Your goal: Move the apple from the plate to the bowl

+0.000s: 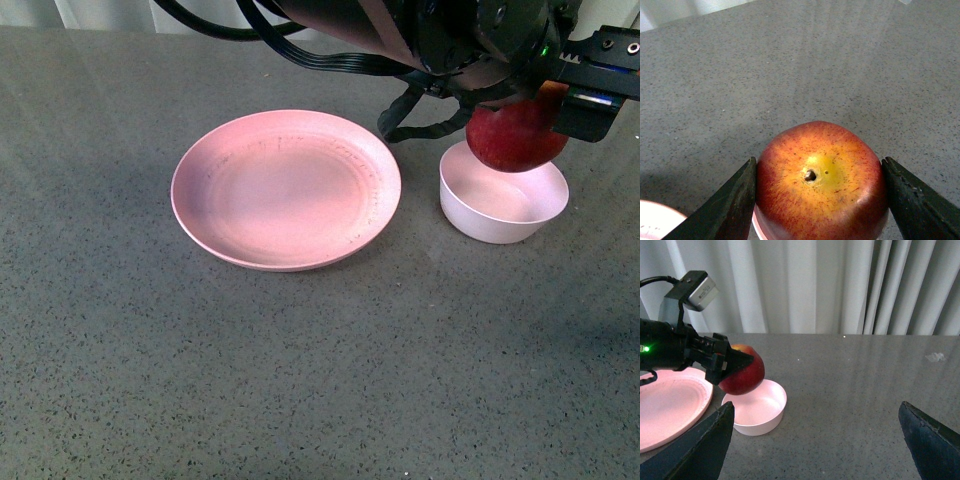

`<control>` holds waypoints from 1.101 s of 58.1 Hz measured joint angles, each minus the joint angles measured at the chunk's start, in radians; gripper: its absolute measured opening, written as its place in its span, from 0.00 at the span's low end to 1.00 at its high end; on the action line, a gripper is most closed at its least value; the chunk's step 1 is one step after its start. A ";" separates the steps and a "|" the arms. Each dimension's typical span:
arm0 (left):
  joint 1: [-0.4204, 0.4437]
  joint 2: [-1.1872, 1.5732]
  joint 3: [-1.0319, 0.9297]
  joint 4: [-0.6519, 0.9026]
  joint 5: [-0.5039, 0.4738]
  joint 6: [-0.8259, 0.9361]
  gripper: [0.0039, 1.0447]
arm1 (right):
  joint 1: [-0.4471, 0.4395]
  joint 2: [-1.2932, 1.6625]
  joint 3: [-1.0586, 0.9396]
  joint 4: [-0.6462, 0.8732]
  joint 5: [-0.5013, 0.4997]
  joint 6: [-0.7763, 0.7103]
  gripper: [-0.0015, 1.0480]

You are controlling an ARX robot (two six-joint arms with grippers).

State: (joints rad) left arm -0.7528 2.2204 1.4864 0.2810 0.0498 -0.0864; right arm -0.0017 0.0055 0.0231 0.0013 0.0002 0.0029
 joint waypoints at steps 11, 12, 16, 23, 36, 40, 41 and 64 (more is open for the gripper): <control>0.000 0.018 0.010 0.000 -0.008 0.000 0.62 | 0.000 0.000 0.000 0.000 0.000 0.000 0.91; 0.001 0.019 0.012 0.000 -0.008 0.000 0.62 | 0.000 0.000 0.000 0.000 0.000 0.000 0.91; 0.001 0.026 0.021 0.000 -0.013 0.000 0.62 | 0.000 0.000 0.000 0.000 0.000 0.000 0.91; 0.003 0.041 0.045 -0.006 -0.023 0.000 0.62 | 0.000 0.000 0.000 0.000 0.000 0.000 0.91; 0.004 0.057 0.063 -0.016 -0.023 0.000 0.62 | 0.000 0.000 0.000 0.000 0.000 0.000 0.91; 0.005 0.060 0.063 -0.019 -0.024 0.000 0.62 | 0.000 0.000 0.000 0.000 0.000 0.000 0.91; 0.005 0.062 0.063 -0.019 -0.024 0.000 0.62 | 0.000 0.000 0.000 0.000 0.000 0.000 0.91; 0.006 0.065 0.057 -0.019 -0.018 0.008 0.62 | 0.000 0.000 0.000 0.000 0.000 0.000 0.91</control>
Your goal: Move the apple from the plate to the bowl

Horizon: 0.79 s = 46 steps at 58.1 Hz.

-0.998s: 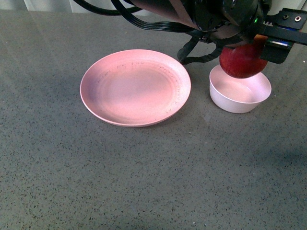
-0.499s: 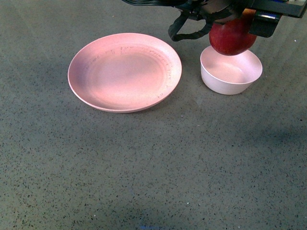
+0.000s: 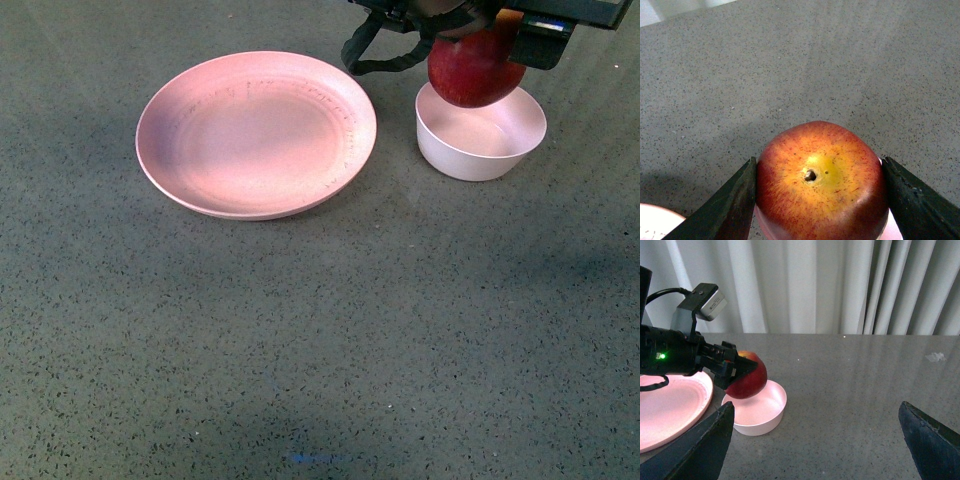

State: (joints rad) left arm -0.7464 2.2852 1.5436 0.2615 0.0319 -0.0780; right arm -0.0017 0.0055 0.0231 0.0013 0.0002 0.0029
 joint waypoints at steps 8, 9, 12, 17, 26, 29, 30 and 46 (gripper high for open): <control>0.001 0.000 -0.011 0.001 0.003 0.003 0.79 | 0.000 0.000 0.000 0.000 0.000 0.000 0.91; 0.001 0.000 -0.011 0.001 0.002 0.003 0.81 | 0.000 0.000 0.000 0.000 0.000 0.000 0.91; 0.001 0.000 -0.013 0.002 0.003 0.003 0.88 | 0.000 0.000 0.000 0.000 0.000 0.000 0.91; 0.002 -0.005 -0.026 0.008 0.003 0.004 0.92 | 0.000 0.000 0.000 0.000 0.000 0.000 0.91; 0.005 -0.019 -0.055 0.021 0.006 0.002 0.92 | 0.000 0.000 0.000 0.000 0.000 0.000 0.91; 0.008 -0.026 -0.060 0.024 0.006 -0.003 0.92 | 0.000 0.000 0.000 0.000 0.000 0.000 0.91; 0.008 -0.027 -0.060 0.026 0.006 -0.005 0.92 | 0.000 0.000 0.000 0.000 0.000 0.000 0.91; 0.105 -0.090 -0.091 0.043 -0.011 -0.052 0.92 | 0.000 0.000 0.000 0.000 0.000 0.000 0.91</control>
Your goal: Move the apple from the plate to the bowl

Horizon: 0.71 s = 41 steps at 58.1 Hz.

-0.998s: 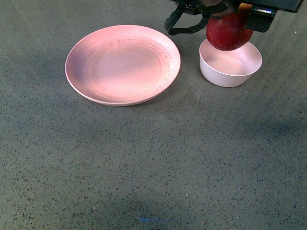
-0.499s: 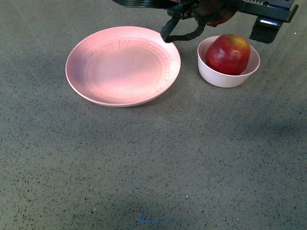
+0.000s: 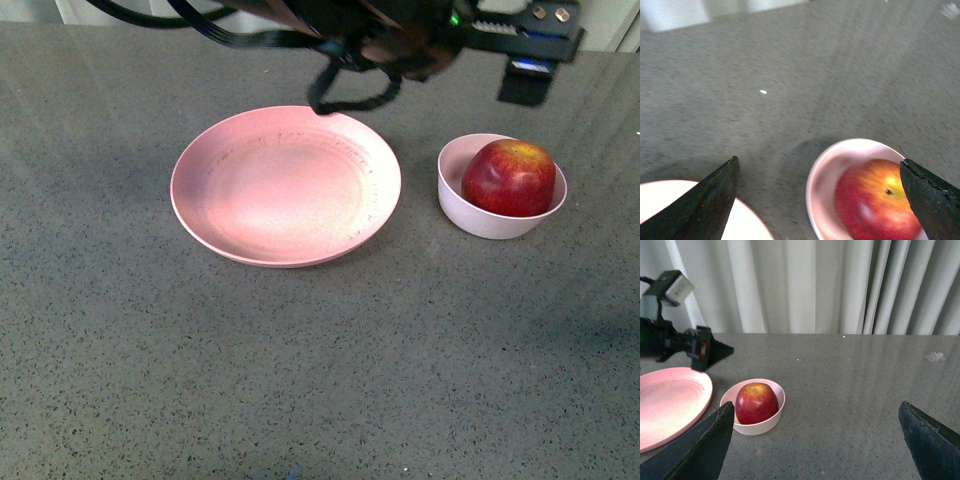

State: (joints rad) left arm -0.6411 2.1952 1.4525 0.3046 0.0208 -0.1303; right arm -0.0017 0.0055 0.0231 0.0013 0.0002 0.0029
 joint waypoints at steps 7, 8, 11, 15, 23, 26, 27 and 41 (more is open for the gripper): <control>0.082 -0.032 -0.001 -0.022 -0.053 -0.032 0.92 | 0.000 0.000 0.000 0.000 0.000 0.000 0.91; 0.090 -0.034 -0.001 -0.024 -0.058 -0.035 0.92 | 0.000 0.000 0.000 0.000 0.000 0.000 0.91; 0.130 -0.043 -0.006 -0.037 -0.081 -0.050 0.92 | 0.000 0.000 0.000 0.000 0.000 0.000 0.91; 0.178 -0.059 -0.027 -0.039 -0.101 -0.066 0.92 | 0.000 0.000 0.000 0.000 0.000 0.000 0.91; 0.263 -0.116 -0.115 -0.017 -0.111 -0.084 0.92 | 0.000 0.000 0.000 0.000 0.000 0.000 0.91; 0.290 -0.157 -0.166 0.006 -0.110 -0.089 0.92 | 0.000 0.000 0.000 0.000 0.000 0.000 0.91; 0.294 -0.164 -0.175 0.011 -0.110 -0.089 0.92 | 0.000 0.000 0.000 0.000 0.000 0.000 0.91; 0.377 -0.392 -0.419 0.115 -0.070 -0.132 0.92 | 0.000 0.000 0.000 0.000 0.000 0.000 0.91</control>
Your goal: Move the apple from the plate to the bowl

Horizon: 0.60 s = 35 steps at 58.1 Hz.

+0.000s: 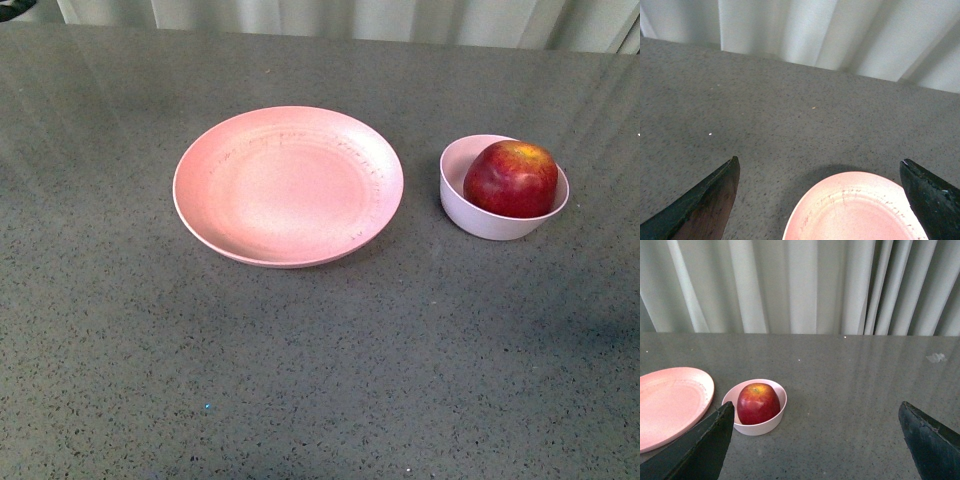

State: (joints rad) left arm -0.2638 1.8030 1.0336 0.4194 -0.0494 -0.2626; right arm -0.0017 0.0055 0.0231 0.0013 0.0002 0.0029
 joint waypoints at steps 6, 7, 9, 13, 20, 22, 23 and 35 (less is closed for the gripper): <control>0.011 -0.048 -0.097 0.118 -0.076 0.030 0.86 | 0.000 0.000 0.000 0.000 0.000 0.000 0.91; 0.013 -0.053 -0.131 0.198 -0.116 0.057 0.83 | 0.000 0.000 0.000 0.000 0.000 0.000 0.91; 0.019 -0.071 -0.203 0.338 -0.154 0.119 0.76 | 0.000 0.000 0.000 0.000 0.000 0.000 0.91; 0.039 -0.122 -0.322 0.508 -0.157 0.184 0.64 | 0.000 0.000 0.000 0.000 0.000 0.000 0.91; 0.085 -0.254 -0.493 0.604 -0.128 0.233 0.40 | 0.000 0.000 0.000 0.000 0.000 0.000 0.91; 0.099 -0.289 -0.544 0.612 -0.114 0.239 0.31 | 0.000 0.000 0.000 0.000 0.000 0.000 0.91; 0.104 -0.301 -0.565 0.614 -0.109 0.241 0.28 | 0.000 0.000 0.000 0.000 0.000 0.000 0.91; 0.145 -0.452 -0.731 0.620 -0.060 0.250 0.01 | 0.000 0.000 0.000 0.000 0.000 0.000 0.91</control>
State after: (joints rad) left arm -0.1192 1.3506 0.3023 1.0397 -0.1093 -0.0124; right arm -0.0017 0.0055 0.0231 0.0013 -0.0002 0.0029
